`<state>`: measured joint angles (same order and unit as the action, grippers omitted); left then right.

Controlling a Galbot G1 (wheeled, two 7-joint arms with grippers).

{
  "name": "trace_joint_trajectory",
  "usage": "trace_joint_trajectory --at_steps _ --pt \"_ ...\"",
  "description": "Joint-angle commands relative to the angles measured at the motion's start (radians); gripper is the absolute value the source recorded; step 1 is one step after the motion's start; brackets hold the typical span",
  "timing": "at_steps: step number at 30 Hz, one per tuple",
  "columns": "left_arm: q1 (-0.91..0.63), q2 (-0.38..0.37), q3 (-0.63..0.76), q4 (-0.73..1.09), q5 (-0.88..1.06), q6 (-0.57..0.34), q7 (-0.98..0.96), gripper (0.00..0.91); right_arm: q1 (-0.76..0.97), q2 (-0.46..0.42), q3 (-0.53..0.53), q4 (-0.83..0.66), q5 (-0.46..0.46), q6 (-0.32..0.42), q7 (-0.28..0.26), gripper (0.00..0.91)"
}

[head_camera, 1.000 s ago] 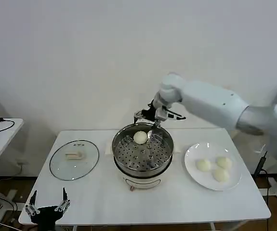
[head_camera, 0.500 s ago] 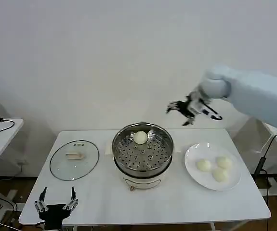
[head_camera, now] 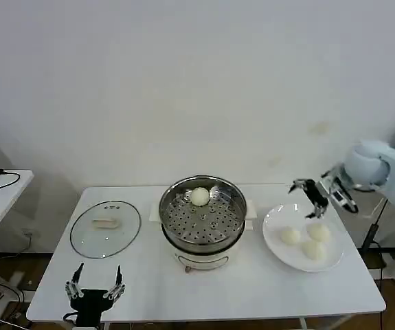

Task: Take steamed baozi put them in steamer then cover it.

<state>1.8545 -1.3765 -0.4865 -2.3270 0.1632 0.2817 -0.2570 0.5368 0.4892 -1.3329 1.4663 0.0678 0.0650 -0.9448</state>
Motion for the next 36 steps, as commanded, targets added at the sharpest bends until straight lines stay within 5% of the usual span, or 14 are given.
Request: trace_joint_trajectory --at_steps 1,16,36 --pt "0.002 -0.001 0.006 -0.004 0.018 -0.002 0.022 0.907 -0.211 -0.048 0.094 -0.047 0.056 -0.165 -0.033 0.907" --pt "0.008 0.006 -0.071 -0.014 0.003 0.000 0.026 0.907 -0.339 0.182 0.199 -0.272 -0.012 -0.226 -0.044 0.907" --pt "0.024 0.006 -0.097 -0.026 -0.009 0.000 0.025 0.907 -0.432 0.311 0.291 -0.448 -0.082 -0.216 -0.062 0.907"
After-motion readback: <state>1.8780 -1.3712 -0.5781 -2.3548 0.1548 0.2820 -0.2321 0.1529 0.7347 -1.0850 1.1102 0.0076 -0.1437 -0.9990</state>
